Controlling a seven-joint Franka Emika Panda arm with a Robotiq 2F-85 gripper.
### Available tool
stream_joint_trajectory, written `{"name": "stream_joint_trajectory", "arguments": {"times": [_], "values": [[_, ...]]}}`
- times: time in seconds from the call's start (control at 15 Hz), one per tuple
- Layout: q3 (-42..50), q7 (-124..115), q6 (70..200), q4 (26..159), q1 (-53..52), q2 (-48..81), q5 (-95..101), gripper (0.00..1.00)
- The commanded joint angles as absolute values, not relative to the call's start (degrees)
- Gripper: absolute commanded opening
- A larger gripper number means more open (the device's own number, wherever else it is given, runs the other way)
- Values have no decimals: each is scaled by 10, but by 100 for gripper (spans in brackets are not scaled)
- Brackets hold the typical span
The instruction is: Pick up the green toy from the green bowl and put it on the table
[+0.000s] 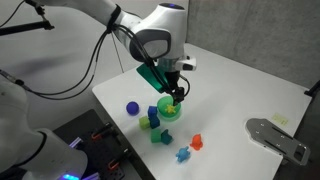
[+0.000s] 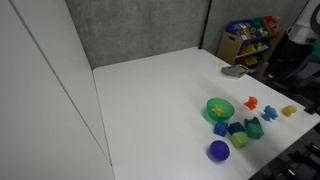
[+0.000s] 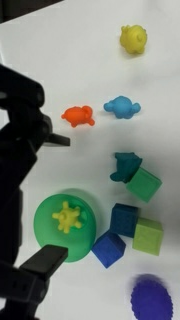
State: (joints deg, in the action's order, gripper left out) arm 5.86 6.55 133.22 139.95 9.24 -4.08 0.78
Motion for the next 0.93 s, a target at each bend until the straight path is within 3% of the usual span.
{"name": "stream_joint_trajectory", "arguments": {"times": [0.0, 0.87], "values": [[54, 73, 1253, 1431, 72, -149, 18, 100], [27, 48, 1027, 1415, 45, -410, 19, 100]]}}
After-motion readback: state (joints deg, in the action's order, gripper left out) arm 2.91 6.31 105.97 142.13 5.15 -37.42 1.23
